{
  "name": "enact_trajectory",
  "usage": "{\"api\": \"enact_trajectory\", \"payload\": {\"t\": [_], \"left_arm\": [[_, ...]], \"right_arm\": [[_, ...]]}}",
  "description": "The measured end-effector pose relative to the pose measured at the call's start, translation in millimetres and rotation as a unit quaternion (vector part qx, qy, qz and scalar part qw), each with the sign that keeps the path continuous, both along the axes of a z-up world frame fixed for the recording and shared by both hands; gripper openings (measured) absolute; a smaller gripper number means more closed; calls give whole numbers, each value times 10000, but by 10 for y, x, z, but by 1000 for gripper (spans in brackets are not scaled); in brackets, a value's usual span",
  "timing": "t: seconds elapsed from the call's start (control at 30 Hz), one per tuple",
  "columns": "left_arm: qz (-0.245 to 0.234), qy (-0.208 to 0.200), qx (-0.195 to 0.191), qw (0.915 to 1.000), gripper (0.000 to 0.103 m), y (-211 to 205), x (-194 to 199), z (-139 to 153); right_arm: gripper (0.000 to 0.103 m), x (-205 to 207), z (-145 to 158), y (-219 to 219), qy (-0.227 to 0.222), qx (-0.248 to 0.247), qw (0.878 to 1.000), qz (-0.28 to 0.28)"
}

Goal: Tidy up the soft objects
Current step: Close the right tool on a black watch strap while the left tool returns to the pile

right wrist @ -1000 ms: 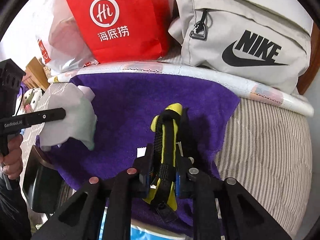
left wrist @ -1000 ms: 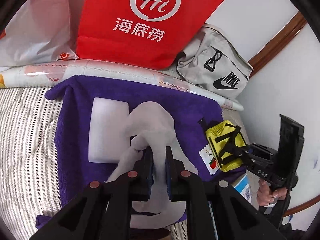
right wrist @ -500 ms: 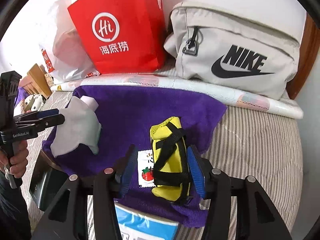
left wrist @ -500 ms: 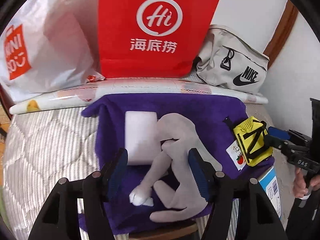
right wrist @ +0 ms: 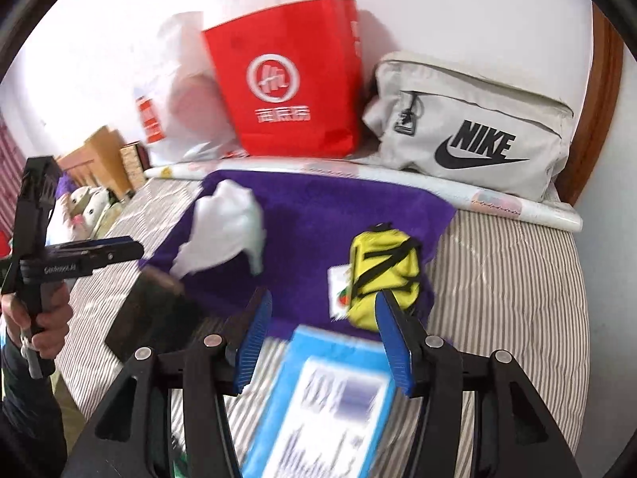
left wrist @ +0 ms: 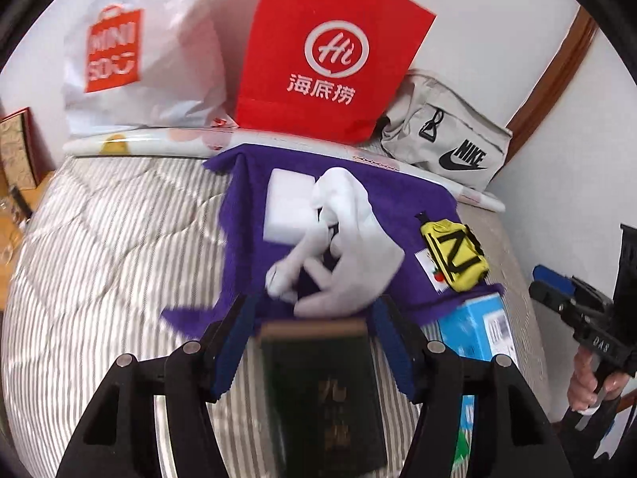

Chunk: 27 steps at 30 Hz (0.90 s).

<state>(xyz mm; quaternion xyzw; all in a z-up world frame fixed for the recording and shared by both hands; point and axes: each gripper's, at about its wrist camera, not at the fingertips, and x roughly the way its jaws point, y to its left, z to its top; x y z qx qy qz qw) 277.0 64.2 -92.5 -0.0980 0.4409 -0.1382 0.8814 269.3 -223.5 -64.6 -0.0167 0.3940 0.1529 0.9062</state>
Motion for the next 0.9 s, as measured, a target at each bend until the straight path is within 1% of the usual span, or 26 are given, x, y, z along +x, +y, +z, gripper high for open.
{"api": "enact_trajectory", "payload": {"t": [0.1,0.23,0.4,0.47,0.53,0.6,0.67,0.7,0.73,0.8,0.9], "left_arm": [[-20,-83,-64,9999,59,40,-295,17],[-142,51,-236,9996,59,26,-685,-87],[-78,170,-99,9998,59,48,-1083,-307],[14,229,-148,9996,59,111,-1237,-396],[115,310,-320,9989,59,162,-1352,-493],[120,354,-393,9985,59,180,-1429,-574],[221,343,-340,9986,59,216,-1499,-629],[287,336,-308,9985,59,246,-1528,-646],[352,343,-286,9984,59,290,-1564,-664],[456,358,-286,9979,59,364,-1609,-682],[514,367,-320,9975,60,478,-1678,-725]], "right_arm": [[54,-297,8,88,-33,-7,9999,162],[54,-711,-43,145,-2,329,9988,375],[54,-1112,-220,233,102,500,9970,578],[54,-1266,-338,331,163,414,9961,764],[54,-1374,-471,444,290,307,9946,952],[51,-1428,-604,546,414,250,9932,1057],[41,-1464,-741,687,539,124,9913,1192],[40,-1471,-799,765,570,-3,9903,1265],[39,-1480,-865,872,567,-199,9889,1362],[38,-1481,-947,999,554,-403,9864,1495],[35,-1425,-1068,1161,638,-530,9817,1713]]}}
